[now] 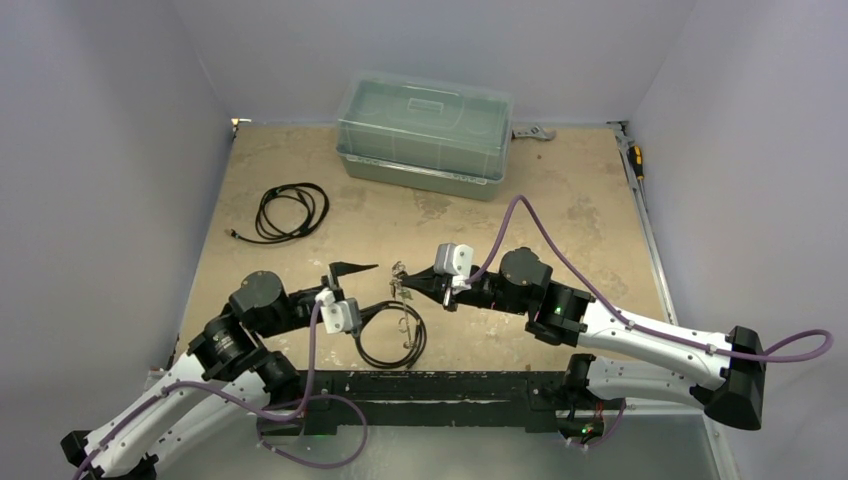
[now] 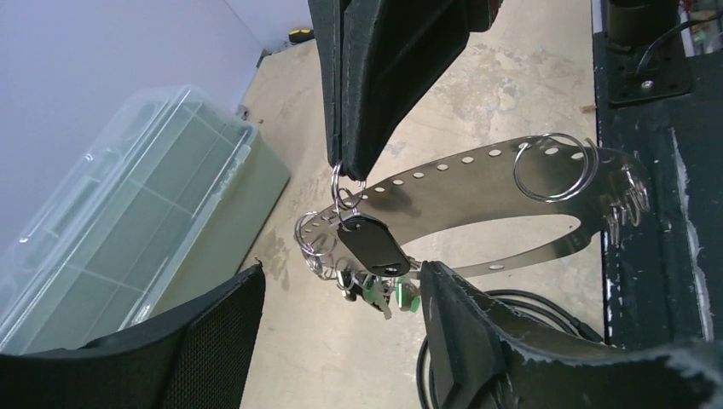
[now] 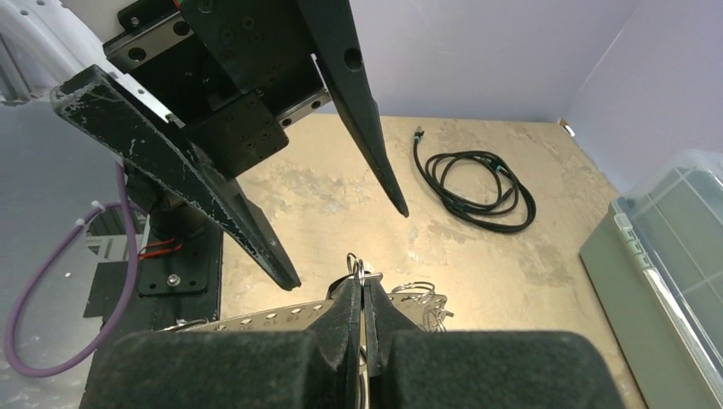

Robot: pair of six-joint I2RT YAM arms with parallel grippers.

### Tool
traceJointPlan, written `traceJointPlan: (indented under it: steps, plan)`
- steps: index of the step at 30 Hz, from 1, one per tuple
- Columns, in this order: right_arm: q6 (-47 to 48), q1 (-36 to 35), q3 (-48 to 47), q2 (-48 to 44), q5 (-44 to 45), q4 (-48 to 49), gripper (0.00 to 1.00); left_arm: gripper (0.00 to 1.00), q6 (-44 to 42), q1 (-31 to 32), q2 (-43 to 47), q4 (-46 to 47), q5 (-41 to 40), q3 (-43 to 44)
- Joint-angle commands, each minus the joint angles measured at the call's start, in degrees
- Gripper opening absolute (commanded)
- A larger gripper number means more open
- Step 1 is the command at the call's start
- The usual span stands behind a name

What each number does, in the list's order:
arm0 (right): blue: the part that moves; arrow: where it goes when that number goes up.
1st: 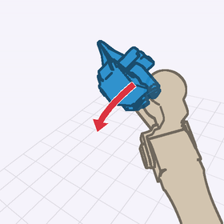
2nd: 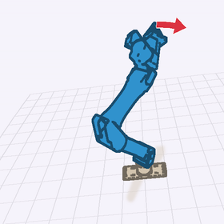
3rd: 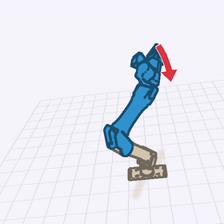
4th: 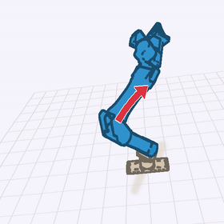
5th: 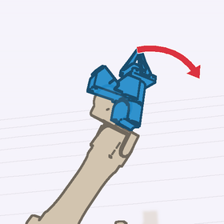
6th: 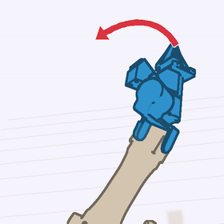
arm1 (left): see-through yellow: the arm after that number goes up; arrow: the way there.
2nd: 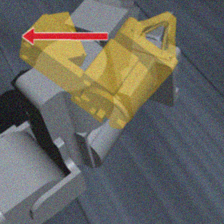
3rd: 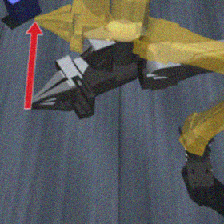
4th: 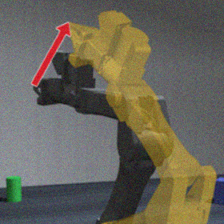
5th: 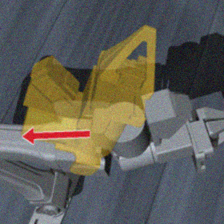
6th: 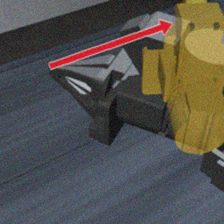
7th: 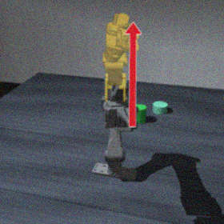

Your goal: Put the keys on the keyring

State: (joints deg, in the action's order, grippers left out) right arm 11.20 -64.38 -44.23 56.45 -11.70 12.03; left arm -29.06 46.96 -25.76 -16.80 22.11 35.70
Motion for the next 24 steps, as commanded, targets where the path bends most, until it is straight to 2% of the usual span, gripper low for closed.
traceJointPlan:
  steps: [1, 7, 11, 20, 24]
  plan:
    - [0.97, -0.05, -1.12, -1.99, -2.23, 3.15, 0.0, 0.63, 6.09, -0.01, 0.72, 5.02, 2.09, -1.28]
    - [0.93, -0.17, -0.9, -2.73, -2.45, 3.59, 0.0, 0.56, 12.5, 0.05, -2.22, 7.94, 3.81, -1.89]
    - [0.84, -0.09, -0.93, -2.49, -2.24, 3.7, 0.0, 0.56, 15.2, 0.06, -3.05, 9.08, 4.2, -2.78]
    - [0.49, -0.09, -0.47, -2.35, 1.58, 4.88, 0.0, 0.56, 24.21, 0.06, -1.12, 11.65, -3.81, -4.15]
    - [0.11, -0.12, -0.42, -1.84, 3.49, 5.51, 0.0, 0.53, 27.63, 0.06, 0.16, 12.53, -6.62, -5.07]
